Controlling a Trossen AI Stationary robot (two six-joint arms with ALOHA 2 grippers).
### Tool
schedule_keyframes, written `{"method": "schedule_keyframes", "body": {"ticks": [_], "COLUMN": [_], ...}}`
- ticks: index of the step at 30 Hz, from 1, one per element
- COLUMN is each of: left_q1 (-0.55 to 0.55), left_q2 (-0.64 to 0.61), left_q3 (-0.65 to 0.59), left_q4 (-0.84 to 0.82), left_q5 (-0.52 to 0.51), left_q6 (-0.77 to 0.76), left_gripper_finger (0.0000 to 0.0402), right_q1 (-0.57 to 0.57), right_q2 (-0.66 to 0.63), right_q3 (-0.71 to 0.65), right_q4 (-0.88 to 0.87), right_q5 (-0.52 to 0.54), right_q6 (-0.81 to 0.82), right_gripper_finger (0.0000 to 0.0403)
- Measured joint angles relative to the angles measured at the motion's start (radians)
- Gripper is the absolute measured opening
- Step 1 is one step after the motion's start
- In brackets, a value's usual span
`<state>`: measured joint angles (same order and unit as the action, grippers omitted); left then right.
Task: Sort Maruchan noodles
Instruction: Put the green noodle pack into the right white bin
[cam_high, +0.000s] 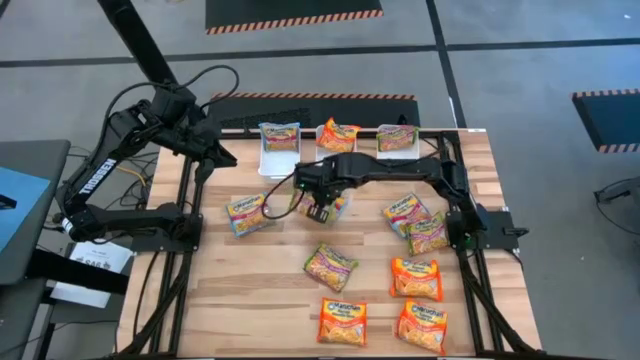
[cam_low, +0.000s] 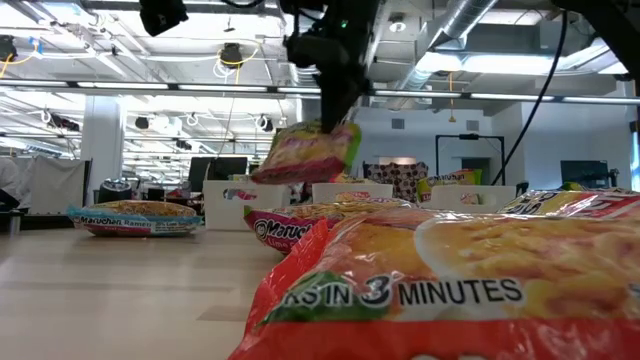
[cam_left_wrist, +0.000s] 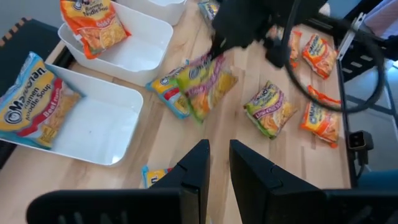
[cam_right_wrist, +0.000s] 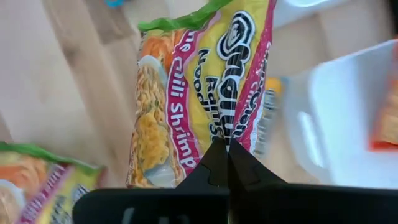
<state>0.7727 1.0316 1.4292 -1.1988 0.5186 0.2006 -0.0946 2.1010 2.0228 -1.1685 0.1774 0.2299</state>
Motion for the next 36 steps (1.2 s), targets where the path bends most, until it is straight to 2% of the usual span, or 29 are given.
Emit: {"method": "schedule_keyframes", "body": {"ticks": [10,15,20,26,36], "left_q1": [0.000,0.000,0.000,0.000,0.000], "left_q2": [0.003,0.003,0.003,0.003,0.003], "left_q3": [0.000,0.000,0.000,0.000,0.000], "left_q4": [0.001,0.001,0.006,0.027,0.102], "left_q5": [-0.033,-0.037,-0.037,-0.067,-0.109], "left_q6": [0.020,0.005,-0.004,-0.029,-0.025], "left_gripper_finger": [0.0047,0.0047,0.0047,0.0047,0.0047], "right_q1": [-0.077,-0.152,-0.229,-0.342,-0.502], "right_q2": [-0.010,-0.050,-0.146,-0.311,-0.611], "right_q3": [0.138,0.136,0.105,-0.042,-0.542], "right_q4": [-0.341,-0.405,-0.402,-0.369,-0.039], "right_q5": [0.167,0.208,0.249,0.289,0.270], "right_q6": [-0.120,-0.151,-0.193,-0.217,-0.384], "right_gripper_finger": [0.0001,0.0001,0.0001,0.0001,0.0001]}}
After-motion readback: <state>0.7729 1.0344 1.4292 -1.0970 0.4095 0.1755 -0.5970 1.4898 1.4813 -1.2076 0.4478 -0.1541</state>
